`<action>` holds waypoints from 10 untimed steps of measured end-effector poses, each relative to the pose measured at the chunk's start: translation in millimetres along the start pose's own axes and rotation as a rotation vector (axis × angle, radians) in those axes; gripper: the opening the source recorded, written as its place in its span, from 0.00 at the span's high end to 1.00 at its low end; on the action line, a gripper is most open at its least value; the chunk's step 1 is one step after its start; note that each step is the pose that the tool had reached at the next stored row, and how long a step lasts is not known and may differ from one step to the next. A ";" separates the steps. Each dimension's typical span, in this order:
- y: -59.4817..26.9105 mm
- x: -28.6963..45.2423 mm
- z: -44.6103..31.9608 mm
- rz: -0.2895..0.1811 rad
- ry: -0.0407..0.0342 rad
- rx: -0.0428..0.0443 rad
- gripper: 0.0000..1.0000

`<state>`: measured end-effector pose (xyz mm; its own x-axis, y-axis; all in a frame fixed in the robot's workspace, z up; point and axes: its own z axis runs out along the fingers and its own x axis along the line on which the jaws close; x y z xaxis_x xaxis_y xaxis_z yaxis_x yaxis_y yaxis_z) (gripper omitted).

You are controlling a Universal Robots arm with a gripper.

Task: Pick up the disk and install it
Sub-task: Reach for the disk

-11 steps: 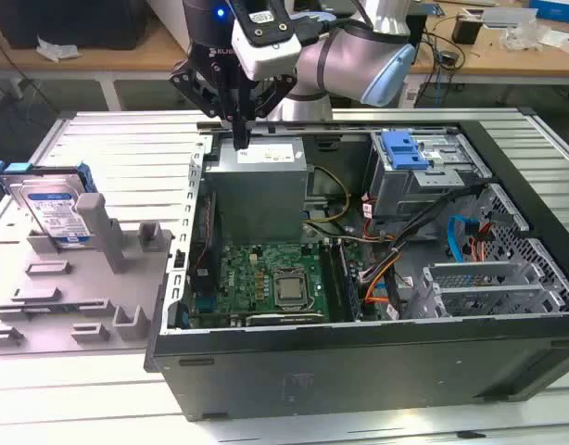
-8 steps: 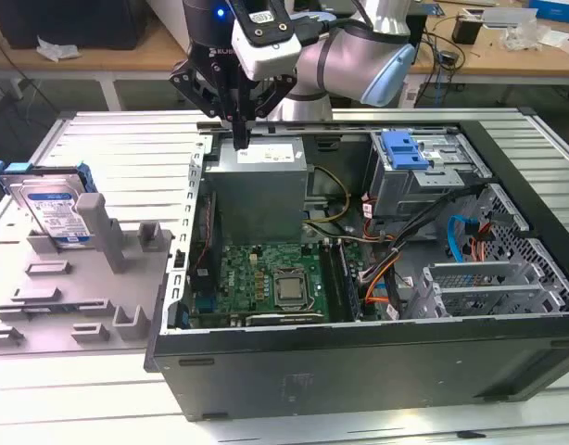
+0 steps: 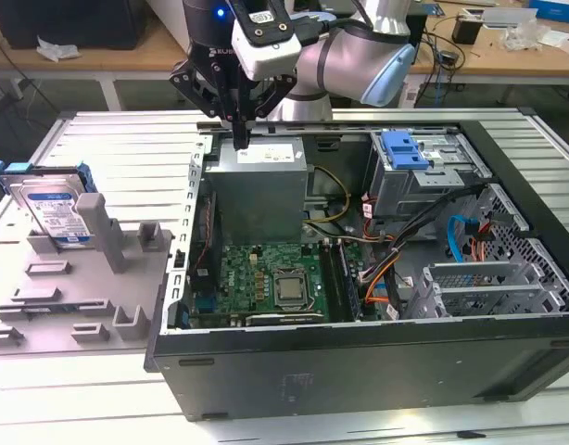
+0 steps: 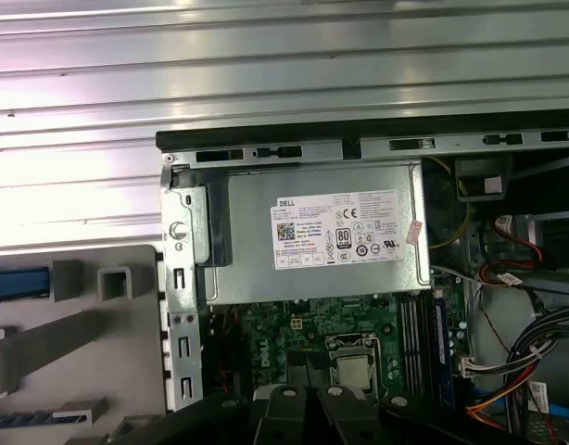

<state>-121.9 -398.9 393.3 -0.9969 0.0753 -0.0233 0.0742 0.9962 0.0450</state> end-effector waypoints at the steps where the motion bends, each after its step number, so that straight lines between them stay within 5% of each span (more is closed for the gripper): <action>1: 0.0 0.0 0.0 0.000 0.0000 0.0000 0.89; 5: -0.3 4.1 -0.1 0.001 -0.0001 0.0000 0.89; 10: 0.4 21.5 -0.5 0.001 -0.0001 0.0000 0.89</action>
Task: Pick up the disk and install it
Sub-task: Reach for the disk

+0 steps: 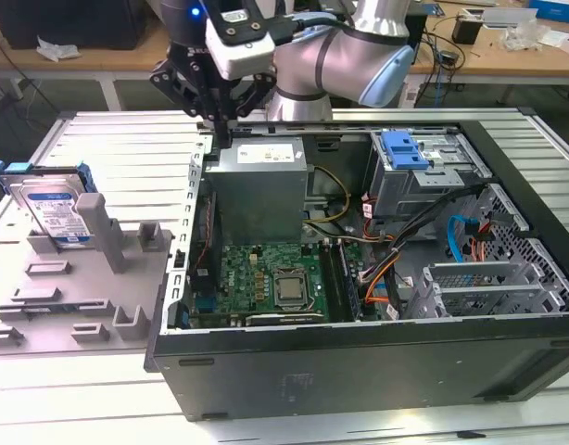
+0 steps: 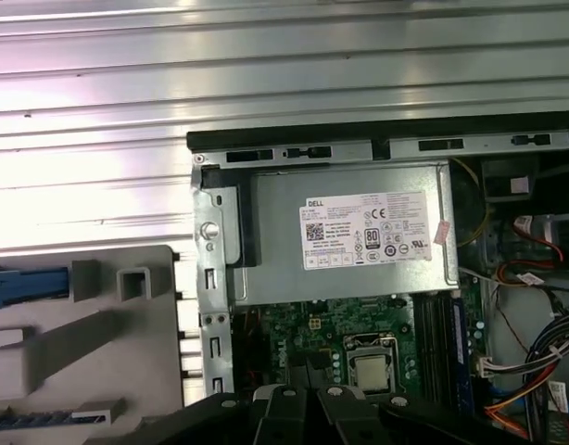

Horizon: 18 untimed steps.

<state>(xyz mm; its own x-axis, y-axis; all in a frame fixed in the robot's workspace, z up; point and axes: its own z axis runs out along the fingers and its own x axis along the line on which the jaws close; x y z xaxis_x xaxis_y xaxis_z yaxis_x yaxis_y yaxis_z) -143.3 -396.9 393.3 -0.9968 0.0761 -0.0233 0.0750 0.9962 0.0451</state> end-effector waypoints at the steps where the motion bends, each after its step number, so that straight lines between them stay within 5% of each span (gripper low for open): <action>1: 0.5 4.4 -0.1 0.000 0.0000 0.0000 0.89; 10: 8.9 37.9 -0.5 0.000 0.0001 0.0001 0.89; 18: 17.9 87.0 -1.1 0.000 0.0000 0.0000 0.89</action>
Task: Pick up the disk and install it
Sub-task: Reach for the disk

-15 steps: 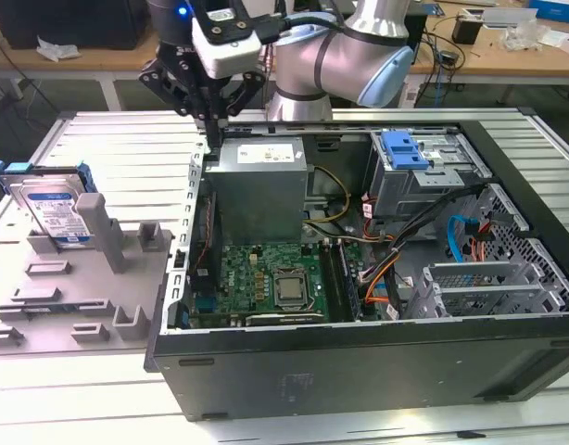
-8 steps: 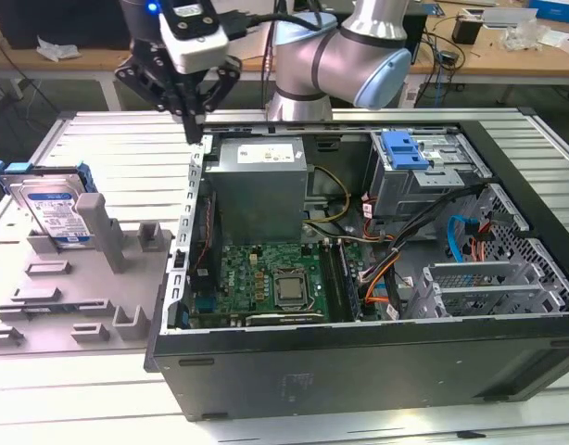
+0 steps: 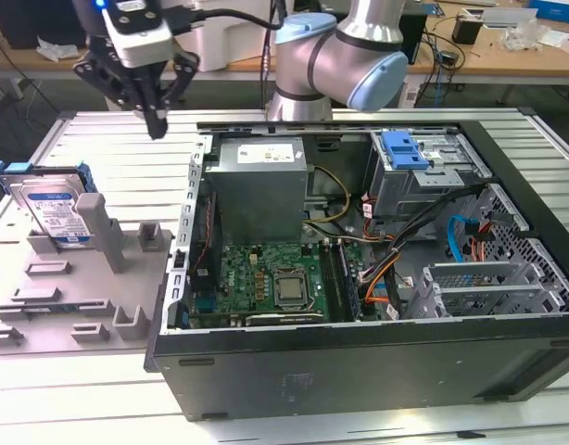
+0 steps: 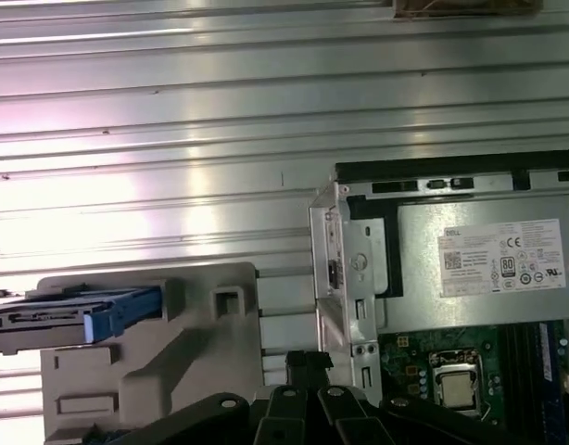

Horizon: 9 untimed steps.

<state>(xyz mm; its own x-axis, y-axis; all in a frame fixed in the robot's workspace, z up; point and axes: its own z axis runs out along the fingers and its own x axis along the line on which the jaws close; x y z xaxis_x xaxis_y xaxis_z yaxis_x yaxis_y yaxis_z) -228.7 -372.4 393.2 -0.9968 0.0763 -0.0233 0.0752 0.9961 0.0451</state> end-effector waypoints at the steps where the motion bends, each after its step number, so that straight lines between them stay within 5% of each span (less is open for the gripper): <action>1: 0.8 4.2 -0.1 0.000 0.0000 0.0000 0.89; 9: 8.0 51.6 -0.6 0.000 0.0000 0.0001 0.89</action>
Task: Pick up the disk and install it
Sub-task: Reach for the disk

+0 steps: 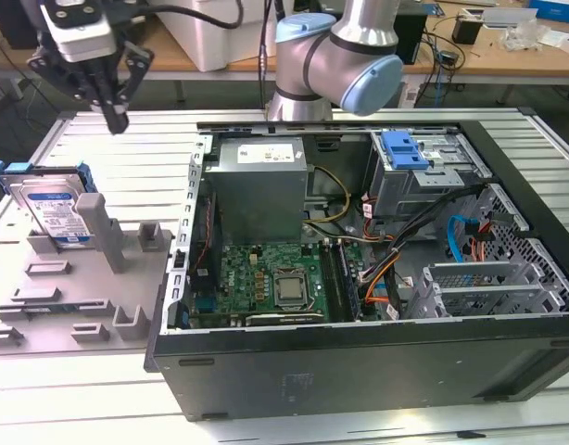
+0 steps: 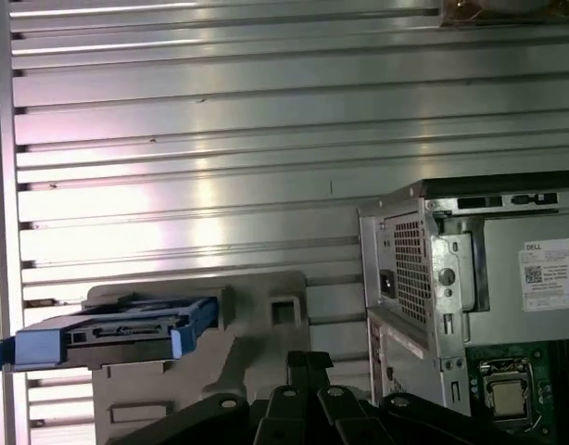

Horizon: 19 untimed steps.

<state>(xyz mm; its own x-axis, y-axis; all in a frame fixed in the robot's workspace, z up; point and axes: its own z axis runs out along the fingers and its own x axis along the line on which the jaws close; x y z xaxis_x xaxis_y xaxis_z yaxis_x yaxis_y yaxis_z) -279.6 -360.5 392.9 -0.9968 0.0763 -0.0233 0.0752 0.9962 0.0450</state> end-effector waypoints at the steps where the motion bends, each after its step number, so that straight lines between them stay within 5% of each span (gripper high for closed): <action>1: 0.5 4.6 -0.1 0.000 0.0000 0.0000 0.89; 9: 3.7 43.7 -0.3 0.000 0.0000 -0.0001 0.89; 15: 7.1 93.9 -0.5 0.000 0.0000 0.0000 0.89; 19: 9.2 115.9 -0.5 0.000 0.0001 0.0000 0.89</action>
<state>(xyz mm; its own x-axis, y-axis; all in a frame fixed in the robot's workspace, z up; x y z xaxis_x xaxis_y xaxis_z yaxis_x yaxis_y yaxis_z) -394.4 -342.5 391.1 -0.9968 0.0764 -0.0232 0.0753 0.9961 0.0450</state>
